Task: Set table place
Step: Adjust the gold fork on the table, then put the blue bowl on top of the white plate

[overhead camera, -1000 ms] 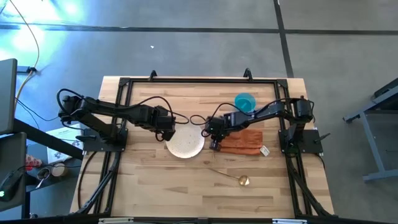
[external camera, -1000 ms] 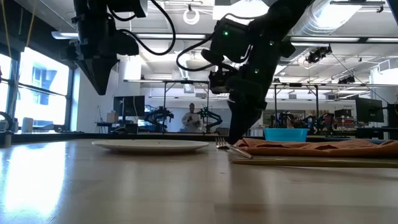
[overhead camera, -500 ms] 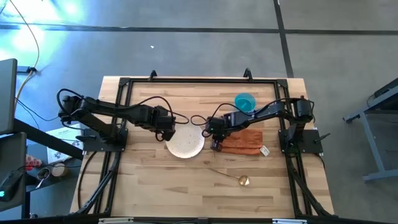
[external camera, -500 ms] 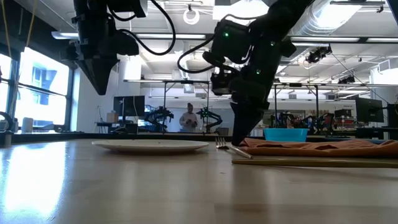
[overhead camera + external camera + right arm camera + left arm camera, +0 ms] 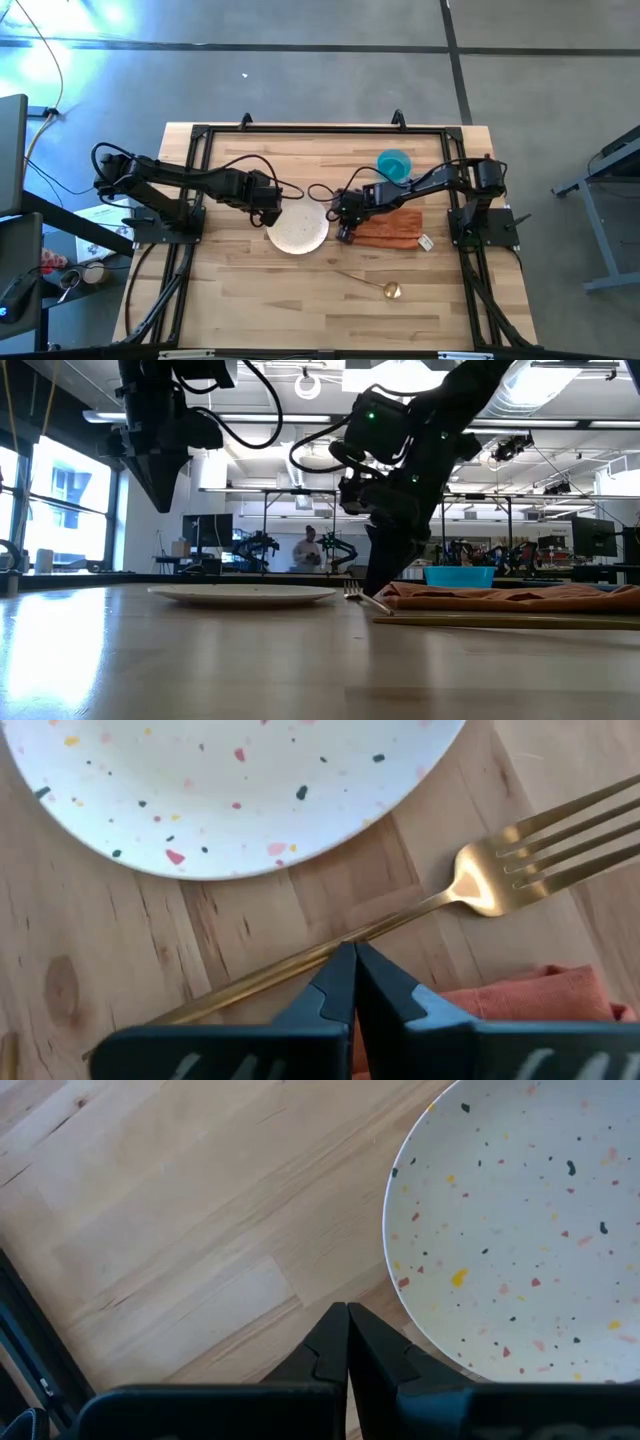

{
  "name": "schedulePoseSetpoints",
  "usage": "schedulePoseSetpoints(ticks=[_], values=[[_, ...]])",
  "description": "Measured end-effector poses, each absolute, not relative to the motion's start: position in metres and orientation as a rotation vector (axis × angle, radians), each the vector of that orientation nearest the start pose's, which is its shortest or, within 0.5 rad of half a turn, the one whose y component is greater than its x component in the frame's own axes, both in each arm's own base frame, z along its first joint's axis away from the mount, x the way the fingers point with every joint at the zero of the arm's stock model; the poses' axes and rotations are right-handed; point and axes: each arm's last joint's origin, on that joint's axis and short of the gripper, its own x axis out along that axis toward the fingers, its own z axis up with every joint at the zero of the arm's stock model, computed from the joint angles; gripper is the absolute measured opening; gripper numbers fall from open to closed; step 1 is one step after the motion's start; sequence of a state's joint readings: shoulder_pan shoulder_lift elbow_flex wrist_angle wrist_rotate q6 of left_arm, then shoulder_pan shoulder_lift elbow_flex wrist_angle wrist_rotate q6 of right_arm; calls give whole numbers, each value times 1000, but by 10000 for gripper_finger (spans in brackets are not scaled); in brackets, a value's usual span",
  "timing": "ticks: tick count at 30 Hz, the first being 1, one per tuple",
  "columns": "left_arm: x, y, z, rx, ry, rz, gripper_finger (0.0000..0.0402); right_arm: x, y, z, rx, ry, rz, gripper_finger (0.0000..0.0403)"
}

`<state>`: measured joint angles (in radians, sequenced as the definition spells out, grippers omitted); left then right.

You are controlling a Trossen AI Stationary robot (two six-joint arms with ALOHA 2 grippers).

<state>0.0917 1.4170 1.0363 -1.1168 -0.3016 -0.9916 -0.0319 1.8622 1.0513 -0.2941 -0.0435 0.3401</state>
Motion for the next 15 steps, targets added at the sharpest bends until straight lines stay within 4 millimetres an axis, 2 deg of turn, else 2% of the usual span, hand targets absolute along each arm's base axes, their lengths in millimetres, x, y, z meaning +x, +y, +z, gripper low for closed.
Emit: schedulePoseSetpoints(ticks=[9, 13, 15], values=[[235, 30, 234, -630, 1191, 1011, 0, 351, -10, 139, 364, 1087, -187, 0], [235, 30, 234, -631, 1190, 1011, 0, 345, -19, 169, 329, 1083, -226, 0], [235, 30, 234, -631, 1190, 1011, 0, 335, -31, 182, 314, 1113, -272, 0]])
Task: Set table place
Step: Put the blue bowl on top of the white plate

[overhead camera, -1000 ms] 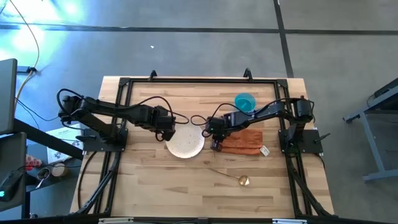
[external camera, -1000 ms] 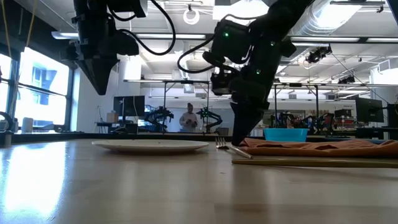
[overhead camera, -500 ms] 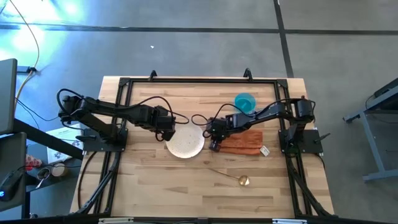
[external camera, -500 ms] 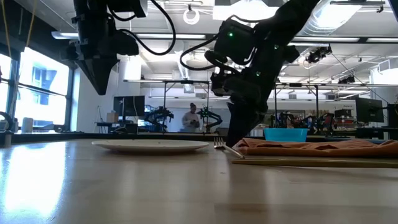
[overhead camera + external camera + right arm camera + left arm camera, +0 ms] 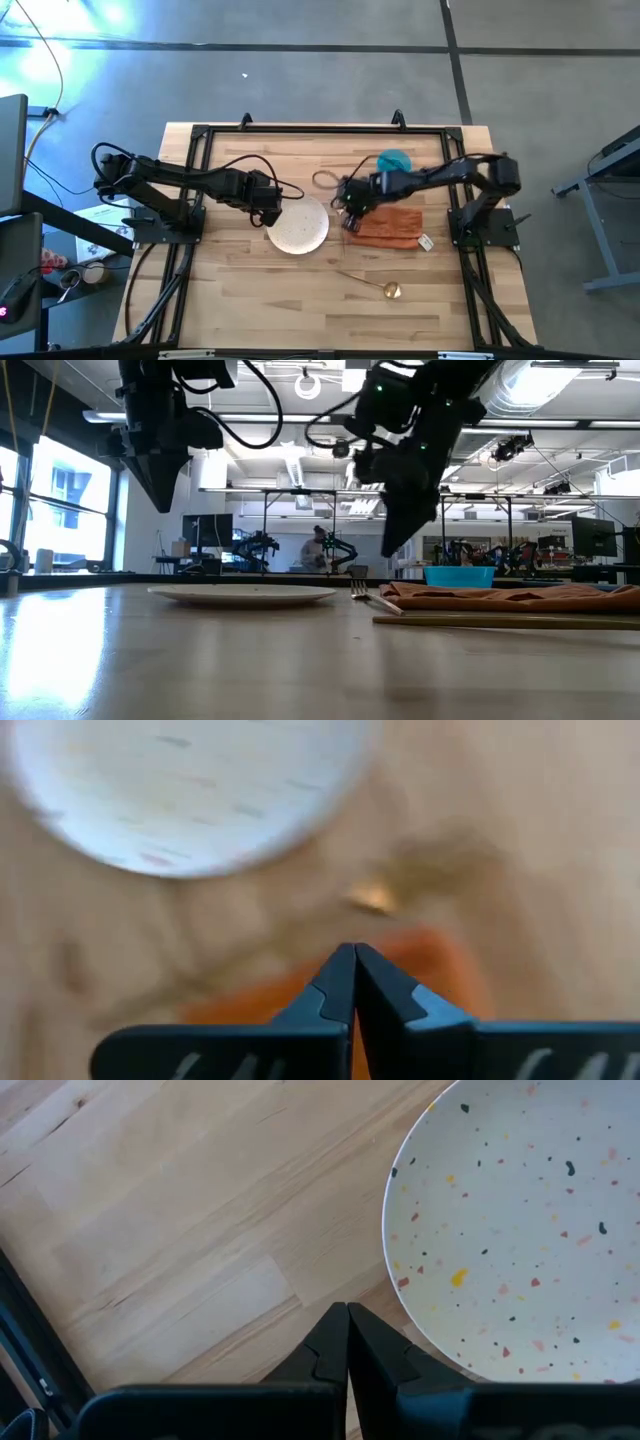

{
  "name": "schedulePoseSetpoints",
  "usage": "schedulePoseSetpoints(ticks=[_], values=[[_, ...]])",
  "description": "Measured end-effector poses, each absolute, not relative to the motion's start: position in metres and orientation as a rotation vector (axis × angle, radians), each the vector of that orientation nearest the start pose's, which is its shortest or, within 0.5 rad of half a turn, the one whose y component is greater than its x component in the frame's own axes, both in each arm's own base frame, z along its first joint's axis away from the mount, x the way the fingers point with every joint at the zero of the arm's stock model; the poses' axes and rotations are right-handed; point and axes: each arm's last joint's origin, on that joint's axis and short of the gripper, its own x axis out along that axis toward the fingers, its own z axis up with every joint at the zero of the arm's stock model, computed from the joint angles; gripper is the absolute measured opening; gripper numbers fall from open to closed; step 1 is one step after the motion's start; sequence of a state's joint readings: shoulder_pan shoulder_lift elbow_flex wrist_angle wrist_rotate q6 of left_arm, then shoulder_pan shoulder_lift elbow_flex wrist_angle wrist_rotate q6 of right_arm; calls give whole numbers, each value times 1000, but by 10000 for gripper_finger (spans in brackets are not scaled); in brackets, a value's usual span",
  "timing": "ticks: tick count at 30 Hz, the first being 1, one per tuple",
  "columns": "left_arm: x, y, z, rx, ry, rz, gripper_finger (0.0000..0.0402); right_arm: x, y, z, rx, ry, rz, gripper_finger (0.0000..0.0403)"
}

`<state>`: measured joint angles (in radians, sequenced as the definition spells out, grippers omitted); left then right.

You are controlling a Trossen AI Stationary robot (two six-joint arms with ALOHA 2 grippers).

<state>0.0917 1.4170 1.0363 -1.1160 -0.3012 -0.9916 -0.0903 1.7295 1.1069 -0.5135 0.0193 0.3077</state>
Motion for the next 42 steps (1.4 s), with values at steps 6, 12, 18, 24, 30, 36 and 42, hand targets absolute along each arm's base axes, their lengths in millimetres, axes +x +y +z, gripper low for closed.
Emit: schedulePoseSetpoints(ticks=[6, 12, 18, 24, 30, 36, 42], values=[[235, 30, 234, -631, 1189, 1010, 0, 286, -89, 217, 344, 1212, -474, 0], [236, 30, 234, -636, 1177, 1005, 1, 232, -142, 242, 436, 1233, -637, 35], [238, 30, 234, -645, 1155, 996, 1, 194, -177, 246, 535, 1254, -767, 113], [242, 31, 235, -665, 1117, 986, 1, 183, -204, 232, 573, 1273, -817, 174], [242, 31, 235, -666, 1113, 985, 1, 184, -223, 209, 590, 1321, -814, 200], [242, 31, 235, -666, 1113, 985, 1, 191, -233, 178, 612, 1409, -783, 201], [242, 31, 235, -668, 1114, 983, 1, 196, -237, 151, 688, 1480, -723, 177]])
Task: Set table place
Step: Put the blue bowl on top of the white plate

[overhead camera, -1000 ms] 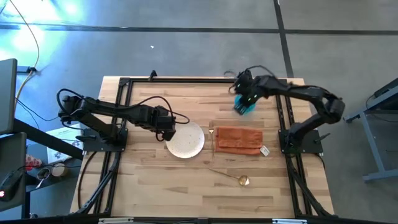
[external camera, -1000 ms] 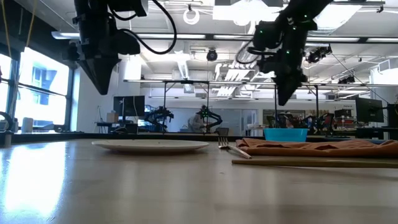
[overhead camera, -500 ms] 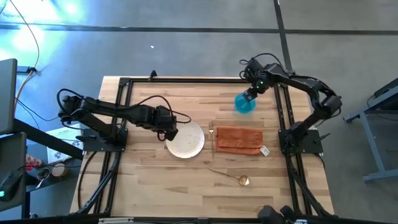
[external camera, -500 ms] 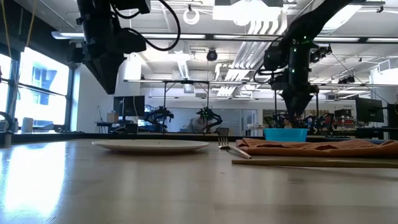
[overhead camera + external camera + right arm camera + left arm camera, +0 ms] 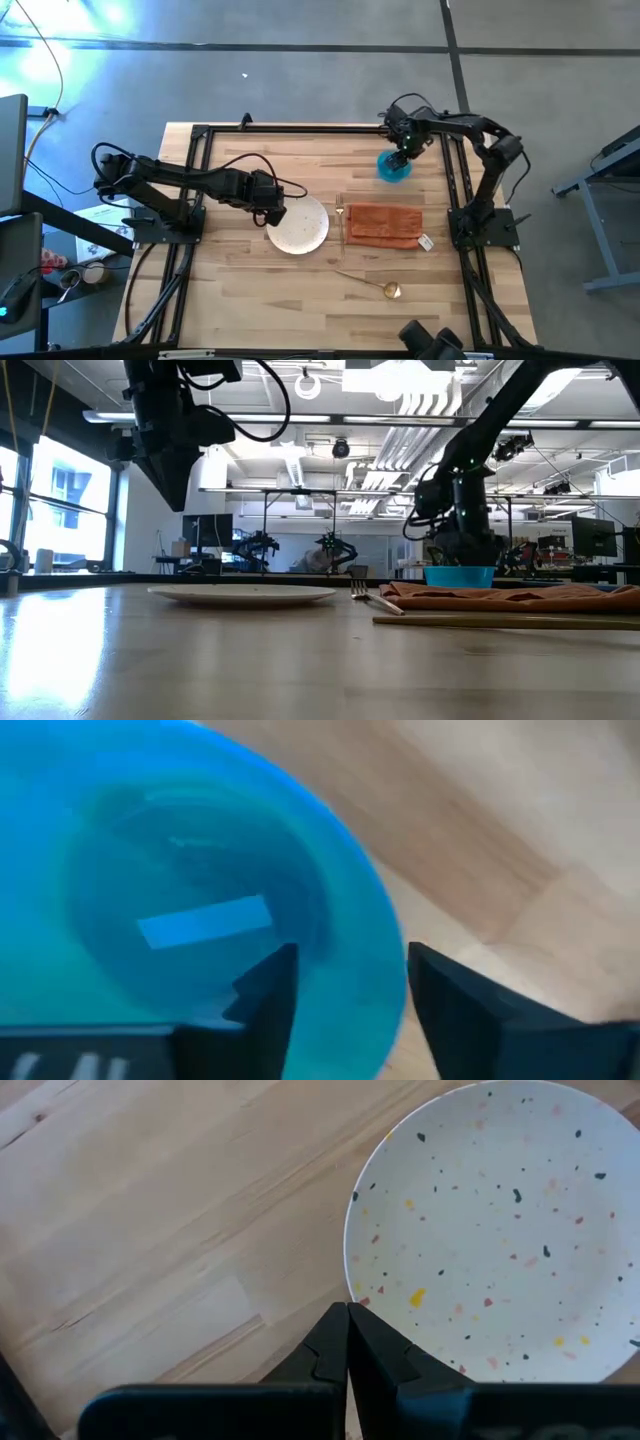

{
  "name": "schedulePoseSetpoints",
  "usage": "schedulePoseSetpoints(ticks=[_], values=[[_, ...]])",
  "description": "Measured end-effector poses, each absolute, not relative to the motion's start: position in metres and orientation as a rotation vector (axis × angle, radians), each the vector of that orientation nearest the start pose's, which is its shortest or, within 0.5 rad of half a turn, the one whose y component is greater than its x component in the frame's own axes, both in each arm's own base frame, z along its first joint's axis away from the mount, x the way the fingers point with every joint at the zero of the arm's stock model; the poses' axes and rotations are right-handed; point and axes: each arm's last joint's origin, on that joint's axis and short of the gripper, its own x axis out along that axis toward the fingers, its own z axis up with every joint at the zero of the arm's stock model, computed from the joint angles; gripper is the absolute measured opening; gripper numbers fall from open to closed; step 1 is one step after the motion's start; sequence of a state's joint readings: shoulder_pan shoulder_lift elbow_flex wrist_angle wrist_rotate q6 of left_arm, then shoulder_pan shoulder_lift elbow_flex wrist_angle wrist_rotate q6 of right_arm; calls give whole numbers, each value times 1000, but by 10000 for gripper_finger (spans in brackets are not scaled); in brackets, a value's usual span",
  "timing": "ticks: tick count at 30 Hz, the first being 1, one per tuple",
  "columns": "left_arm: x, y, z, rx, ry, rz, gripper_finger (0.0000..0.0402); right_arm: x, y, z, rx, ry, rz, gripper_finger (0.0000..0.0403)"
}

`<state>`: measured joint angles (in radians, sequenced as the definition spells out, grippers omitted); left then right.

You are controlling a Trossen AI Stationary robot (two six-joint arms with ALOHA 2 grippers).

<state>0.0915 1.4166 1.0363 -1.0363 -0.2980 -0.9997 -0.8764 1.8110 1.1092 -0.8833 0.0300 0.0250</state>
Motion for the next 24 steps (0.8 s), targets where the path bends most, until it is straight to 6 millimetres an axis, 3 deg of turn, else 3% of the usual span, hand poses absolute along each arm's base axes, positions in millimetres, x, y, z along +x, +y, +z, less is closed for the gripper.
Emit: schedulePoseSetpoints(ticks=[7, 12, 17, 24], values=[[242, 31, 235, -671, 1123, 973, 1, 204, -229, 154, 667, 1468, -676, 16], [242, 30, 235, -638, 1141, 949, 1, 212, -212, 180, 634, 1396, -684, 3], [246, 31, 236, -535, 1141, 868, 1, 228, -176, 217, 615, 1265, -633, 1], [281, 27, 253, -264, 939, 407, 1, 242, -127, 248, 589, 1154, -551, 1]])
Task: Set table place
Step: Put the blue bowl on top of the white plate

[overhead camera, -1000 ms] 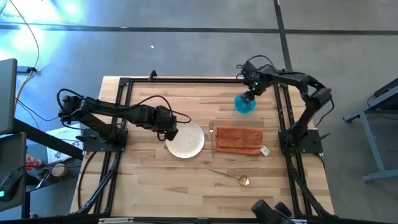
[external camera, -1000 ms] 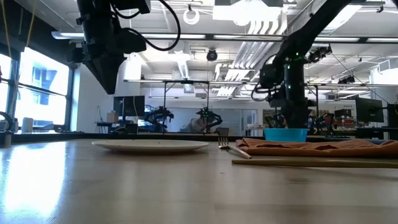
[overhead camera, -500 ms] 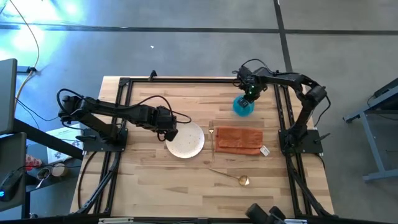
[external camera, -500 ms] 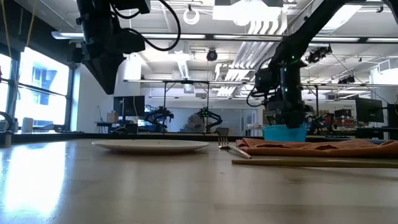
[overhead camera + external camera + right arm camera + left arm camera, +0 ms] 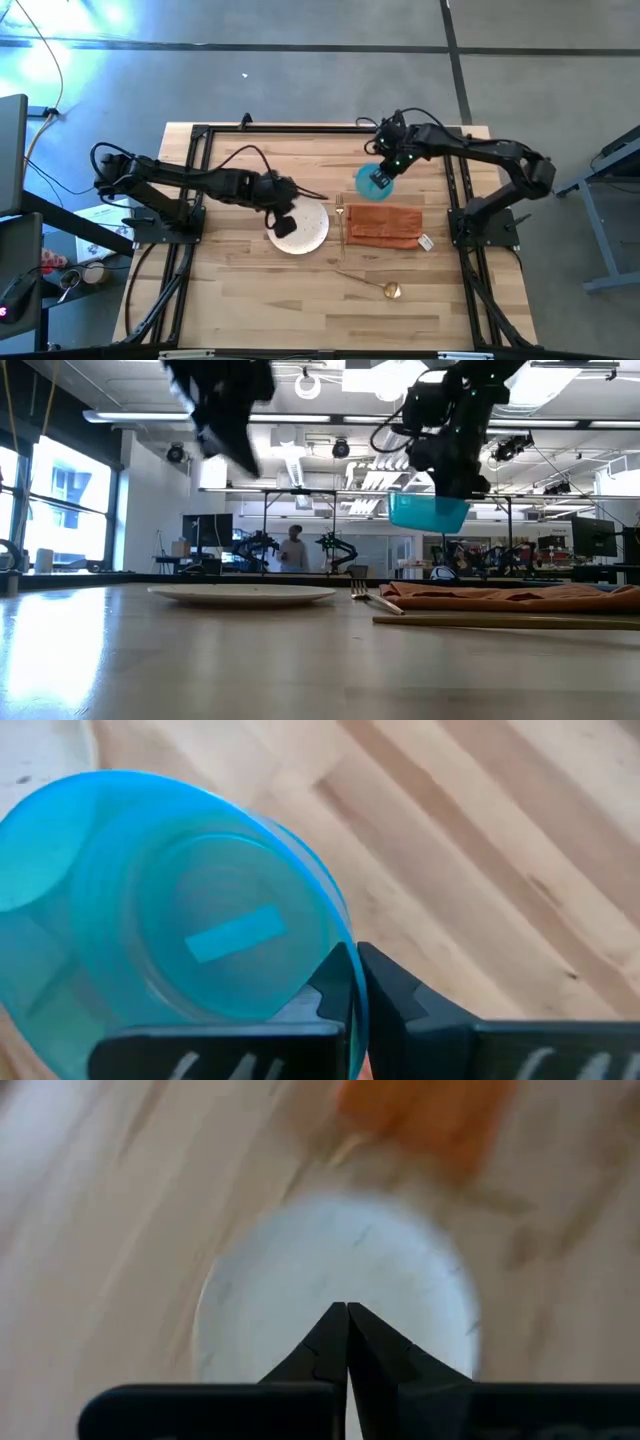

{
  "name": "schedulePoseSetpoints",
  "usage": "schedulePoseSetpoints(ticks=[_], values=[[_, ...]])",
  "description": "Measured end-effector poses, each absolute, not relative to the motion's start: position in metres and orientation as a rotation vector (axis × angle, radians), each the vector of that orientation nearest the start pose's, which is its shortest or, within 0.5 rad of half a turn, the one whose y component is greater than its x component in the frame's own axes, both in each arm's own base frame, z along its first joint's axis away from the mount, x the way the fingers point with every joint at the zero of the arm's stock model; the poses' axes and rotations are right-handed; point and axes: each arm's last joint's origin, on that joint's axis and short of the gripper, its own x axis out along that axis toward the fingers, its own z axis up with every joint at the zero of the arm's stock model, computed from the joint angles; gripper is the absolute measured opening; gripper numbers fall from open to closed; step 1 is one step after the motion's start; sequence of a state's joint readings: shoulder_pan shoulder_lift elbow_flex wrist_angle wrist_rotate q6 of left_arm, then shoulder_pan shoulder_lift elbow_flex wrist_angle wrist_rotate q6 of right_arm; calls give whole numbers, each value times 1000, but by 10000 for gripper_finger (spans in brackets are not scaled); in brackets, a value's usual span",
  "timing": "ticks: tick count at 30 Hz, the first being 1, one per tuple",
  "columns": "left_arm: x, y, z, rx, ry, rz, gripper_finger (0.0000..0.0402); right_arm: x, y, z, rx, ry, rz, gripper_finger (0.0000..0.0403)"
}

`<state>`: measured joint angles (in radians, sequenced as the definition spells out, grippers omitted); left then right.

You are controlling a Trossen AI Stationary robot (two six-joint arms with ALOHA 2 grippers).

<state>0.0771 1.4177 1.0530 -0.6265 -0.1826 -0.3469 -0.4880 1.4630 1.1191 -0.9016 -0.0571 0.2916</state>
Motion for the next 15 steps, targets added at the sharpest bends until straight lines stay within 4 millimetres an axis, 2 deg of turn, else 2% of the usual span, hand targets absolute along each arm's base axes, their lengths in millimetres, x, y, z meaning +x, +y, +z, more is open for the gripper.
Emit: schedulePoseSetpoints(ticks=[5, 9, 11, 15], values=[[311, 14, 298, 48, 775, 152, 12, 247, -113, 251, 599, 1145, -531, 0], [337, 5, 323, 256, 760, 52, 58, 249, -109, 251, 608, 1143, -529, 0], [351, 2, 326, 351, 795, 60, 88, 250, -107, 251, 607, 1144, -520, 0], [378, 3, 312, 509, 933, 46, 142, 252, -104, 252, 614, 1135, -488, 0]])
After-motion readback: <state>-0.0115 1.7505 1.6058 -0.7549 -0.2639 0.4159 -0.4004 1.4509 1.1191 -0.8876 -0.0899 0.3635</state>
